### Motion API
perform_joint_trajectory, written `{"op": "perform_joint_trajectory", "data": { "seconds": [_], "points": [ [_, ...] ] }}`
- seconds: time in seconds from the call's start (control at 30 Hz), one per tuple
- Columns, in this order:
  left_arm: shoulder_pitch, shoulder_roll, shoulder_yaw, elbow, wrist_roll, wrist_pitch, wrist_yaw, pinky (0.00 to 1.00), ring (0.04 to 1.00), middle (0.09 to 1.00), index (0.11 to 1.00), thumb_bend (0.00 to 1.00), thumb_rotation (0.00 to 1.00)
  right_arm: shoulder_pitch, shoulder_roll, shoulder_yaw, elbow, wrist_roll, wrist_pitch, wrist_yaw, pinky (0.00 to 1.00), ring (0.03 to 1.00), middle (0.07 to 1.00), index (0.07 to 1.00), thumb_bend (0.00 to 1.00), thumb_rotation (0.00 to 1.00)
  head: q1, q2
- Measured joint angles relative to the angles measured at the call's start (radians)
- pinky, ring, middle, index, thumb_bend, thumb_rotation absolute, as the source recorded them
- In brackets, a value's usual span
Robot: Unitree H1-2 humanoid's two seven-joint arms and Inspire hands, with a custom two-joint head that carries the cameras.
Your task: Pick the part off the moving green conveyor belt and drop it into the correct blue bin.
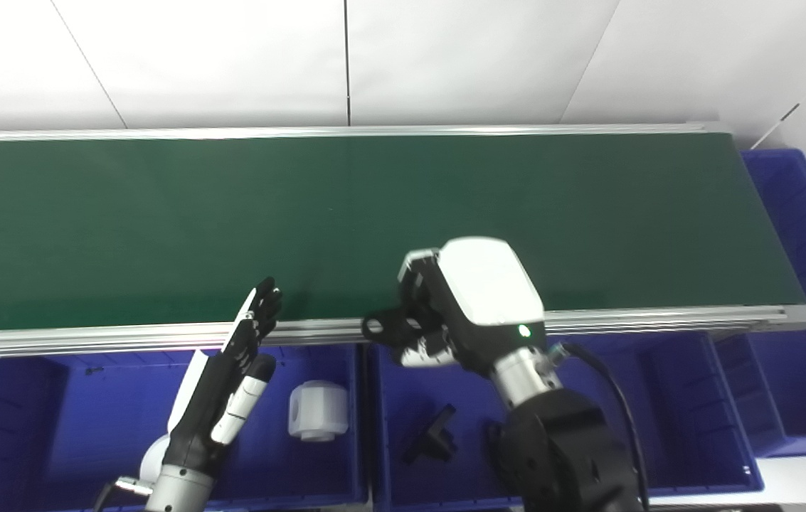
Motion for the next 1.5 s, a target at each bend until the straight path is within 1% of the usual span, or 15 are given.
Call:
{"op": "perform_joint_trajectory", "data": {
  "seconds": [0.27, 0.33, 0.6, 0.67, 0.77, 0.83, 0.87, 0.9, 0.93, 1.0, 1.03, 1.07, 1.2, 1.3, 1.5],
  "points": [
    [0.003, -0.005, 0.006, -0.032, 0.002, 0.026, -0.003, 0.96, 0.971, 0.982, 1.0, 0.65, 0.94, 0.081, 0.029, -0.051, -0.019, -0.043, -0.05, 0.079, 0.13, 0.192, 0.47, 0.487, 0.52, 0.0, -0.026, 0.006],
    [0.003, -0.009, 0.006, -0.032, 0.003, 0.029, -0.003, 0.96, 0.973, 0.986, 1.0, 0.63, 0.94, 0.09, 0.031, -0.059, -0.01, -0.055, -0.063, 0.092, 0.12, 0.19, 0.47, 0.486, 0.52, 0.0, -0.029, 0.005],
    [0.003, -0.01, 0.01, -0.032, 0.004, 0.034, -0.005, 0.97, 0.974, 0.984, 1.0, 0.62, 0.95, 0.105, 0.024, -0.086, 0.127, -0.133, -0.078, 0.087, 0.1, 0.159, 0.469, 0.491, 0.53, 0.0, -0.032, -0.003],
    [0.002, -0.01, 0.01, -0.031, 0.004, 0.034, -0.005, 0.97, 0.974, 0.984, 1.0, 0.61, 0.95, 0.097, 0.025, -0.108, 0.162, -0.185, -0.078, 0.101, 0.14, 0.218, 0.47, 0.486, 0.53, 0.0, -0.031, -0.003],
    [0.001, -0.014, 0.01, -0.029, 0.004, 0.034, -0.005, 0.96, 0.97, 0.98, 1.0, 0.61, 0.94, 0.086, 0.017, -0.13, 0.202, -0.26, -0.08, 0.139, 0.15, 0.241, 0.471, 0.486, 0.53, 0.0, -0.028, -0.005],
    [0.0, -0.018, 0.01, -0.029, 0.004, 0.034, -0.005, 0.96, 0.971, 0.98, 1.0, 0.61, 0.94, 0.086, 0.013, -0.133, 0.209, -0.292, -0.087, 0.149, 0.27, 0.361, 0.446, 0.521, 0.53, 0.0, -0.025, -0.003],
    [0.0, -0.019, 0.01, -0.029, 0.004, 0.034, -0.005, 0.96, 0.969, 0.98, 1.0, 0.61, 0.94, 0.086, 0.011, -0.133, 0.209, -0.3, -0.092, 0.151, 0.33, 0.409, 0.501, 0.508, 0.52, 0.08, -0.024, -0.003],
    [-0.001, -0.02, 0.009, -0.029, 0.004, 0.034, -0.006, 0.96, 0.967, 0.98, 1.0, 0.61, 0.94, 0.086, 0.009, -0.133, 0.209, -0.313, -0.106, 0.153, 0.39, 0.459, 0.557, 0.575, 0.75, 0.17, -0.017, -0.005],
    [-0.001, -0.02, 0.009, -0.029, 0.004, 0.034, -0.006, 0.96, 0.965, 0.978, 1.0, 0.6, 0.94, 0.086, 0.009, -0.133, 0.209, -0.317, -0.112, 0.155, 0.44, 0.516, 0.612, 0.622, 0.88, 0.27, -0.015, -0.005],
    [-0.001, -0.02, 0.009, -0.029, 0.005, 0.034, -0.006, 0.96, 0.965, 0.978, 1.0, 0.6, 0.94, 0.086, 0.009, -0.135, 0.209, -0.325, -0.12, 0.163, 0.5, 0.579, 0.671, 0.666, 0.97, 0.37, -0.014, -0.005],
    [-0.001, -0.02, 0.009, -0.029, 0.005, 0.034, -0.006, 0.96, 0.966, 0.978, 1.0, 0.61, 0.94, 0.087, 0.009, -0.136, 0.209, -0.327, -0.123, 0.164, 0.58, 0.64, 0.723, 0.7, 0.99, 0.45, -0.011, -0.003],
    [-0.001, -0.02, 0.009, -0.029, 0.005, 0.034, -0.006, 0.96, 0.966, 0.978, 1.0, 0.61, 0.94, 0.087, 0.008, -0.135, 0.209, -0.333, -0.126, 0.167, 0.59, 0.649, 0.73, 0.705, 0.99, 0.46, -0.011, -0.003],
    [-0.001, -0.02, 0.009, -0.028, 0.005, 0.034, -0.006, 0.96, 0.965, 0.978, 1.0, 0.63, 0.94, 0.087, 0.01, -0.136, 0.207, -0.358, -0.151, 0.204, 0.81, 0.793, 0.841, 0.772, 1.0, 0.54, -0.008, -0.002],
    [-0.001, -0.019, 0.009, -0.027, 0.005, 0.034, -0.007, 0.95, 0.961, 0.974, 1.0, 0.63, 0.94, 0.089, 0.02, -0.144, 0.196, -0.36, -0.165, 0.242, 0.84, 0.816, 0.86, 0.782, 1.0, 0.54, -0.006, -0.002],
    [0.0, -0.019, 0.009, -0.026, 0.005, 0.034, -0.01, 0.96, 0.962, 0.977, 1.0, 0.61, 0.94, 0.09, 0.03, -0.154, 0.183, -0.356, -0.172, 0.259, 0.84, 0.819, 0.863, 0.793, 1.0, 0.54, -0.005, -0.002]
  ]
}}
